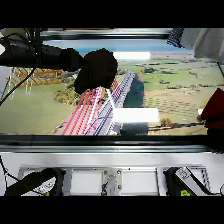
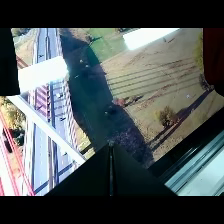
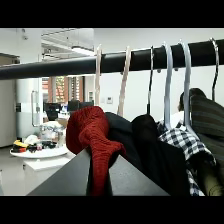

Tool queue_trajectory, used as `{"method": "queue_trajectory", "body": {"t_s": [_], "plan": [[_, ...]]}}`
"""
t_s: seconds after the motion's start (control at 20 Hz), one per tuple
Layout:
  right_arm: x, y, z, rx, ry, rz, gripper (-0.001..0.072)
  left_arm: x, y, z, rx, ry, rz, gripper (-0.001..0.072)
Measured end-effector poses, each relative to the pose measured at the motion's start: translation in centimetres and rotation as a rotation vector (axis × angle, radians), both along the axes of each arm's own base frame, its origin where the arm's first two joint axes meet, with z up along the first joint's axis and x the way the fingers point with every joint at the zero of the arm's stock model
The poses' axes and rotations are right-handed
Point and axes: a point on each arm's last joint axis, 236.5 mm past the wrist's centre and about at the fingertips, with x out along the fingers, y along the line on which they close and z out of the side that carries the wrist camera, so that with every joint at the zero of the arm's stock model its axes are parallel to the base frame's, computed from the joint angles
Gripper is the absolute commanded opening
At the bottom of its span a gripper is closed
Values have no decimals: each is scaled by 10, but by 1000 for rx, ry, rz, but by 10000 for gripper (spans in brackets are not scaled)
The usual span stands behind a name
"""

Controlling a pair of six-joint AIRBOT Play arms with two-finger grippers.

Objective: Fold the clothes and pants, and hang the long-sleeved shirts on hangers.

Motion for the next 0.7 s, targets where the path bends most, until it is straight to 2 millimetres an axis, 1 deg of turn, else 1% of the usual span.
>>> {"method": "queue_trajectory", "body": {"t_s": [0.05,0.1,0.25,0.3,0.4,0.45,0.5,0.6,0.65,0.7], "plan": [[-1,-2,-3,8,-1,-7,447,0,0,0,0,0,0,18],[-1,-4,-5,13,0,-9,532,0,0,0,0,0,0,18],[-1,-2,-5,12,1,-5,530,0,0,0,0,0,0,18],[-3,3,-2,4,-3,-4,529,0,0,0,0,0,0,18],[-6,19,11,-29,-8,21,529,0,0,0,0,0,0,18],[-5,30,17,-52,-5,47,529,0,0,0,0,0,0,18],[-1,46,26,-82,-2,96,528,0,0,0,0,0,0,18],[15,83,38,-137,11,236,528,0,0,0,0,0,0,18],[25,102,40,-157,24,322,516,0,0,0,0,0,0,18],[38,122,39,-169,39,424,467,0,0,0,0,0,0,18]]}}
